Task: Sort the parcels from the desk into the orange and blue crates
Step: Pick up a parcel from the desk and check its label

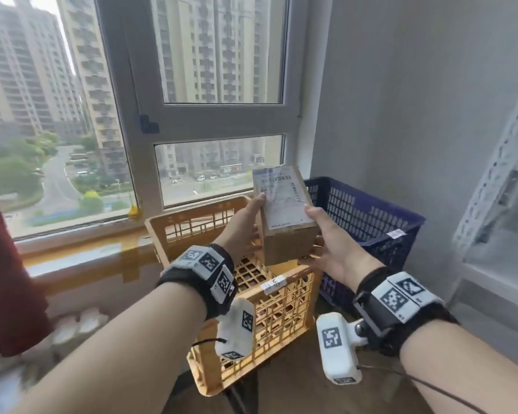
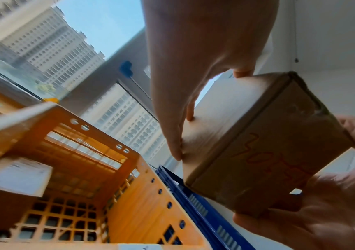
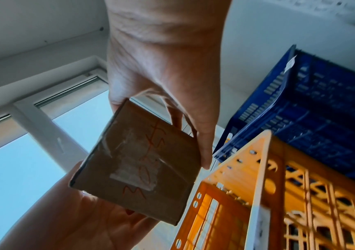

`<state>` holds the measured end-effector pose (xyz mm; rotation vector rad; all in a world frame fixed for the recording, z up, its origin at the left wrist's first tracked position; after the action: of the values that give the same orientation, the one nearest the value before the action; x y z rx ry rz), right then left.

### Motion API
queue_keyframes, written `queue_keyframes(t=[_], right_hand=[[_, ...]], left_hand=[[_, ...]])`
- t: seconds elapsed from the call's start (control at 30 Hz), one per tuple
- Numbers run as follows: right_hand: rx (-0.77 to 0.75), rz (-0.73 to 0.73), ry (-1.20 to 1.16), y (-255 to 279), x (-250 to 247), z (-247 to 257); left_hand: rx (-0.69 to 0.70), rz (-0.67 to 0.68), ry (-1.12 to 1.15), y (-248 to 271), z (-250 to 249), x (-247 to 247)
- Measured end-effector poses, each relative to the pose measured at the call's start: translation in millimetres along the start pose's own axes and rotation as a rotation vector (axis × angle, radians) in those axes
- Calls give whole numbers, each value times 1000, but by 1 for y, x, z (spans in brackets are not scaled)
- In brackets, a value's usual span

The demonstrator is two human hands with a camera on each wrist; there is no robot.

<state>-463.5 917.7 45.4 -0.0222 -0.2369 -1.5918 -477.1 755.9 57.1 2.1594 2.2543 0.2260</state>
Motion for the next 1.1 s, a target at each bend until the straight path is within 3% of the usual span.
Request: queue_keyframes(t=[0.3, 0.67, 1.1], right_hand=[[-58, -77, -10, -56, -94, 25], [-51, -162, 29, -186, -191, 68], [-14, -135, 19, -302, -236, 83]], left_hand=[[22, 94, -64, -64, -3, 103], [26, 172, -29, -186, -15, 216], [-12, 48, -1, -285, -19, 269]])
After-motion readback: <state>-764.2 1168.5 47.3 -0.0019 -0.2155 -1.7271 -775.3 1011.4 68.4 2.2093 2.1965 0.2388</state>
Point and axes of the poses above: each hand's wrist, its own y-axis away from the middle knuckle, its own x-axis out of the palm, z = x × y, the point moved 5 cm from there along -y, towards the middle knuckle, and after that the axes turned 8 degrees about -z, right-handed, at the moved point
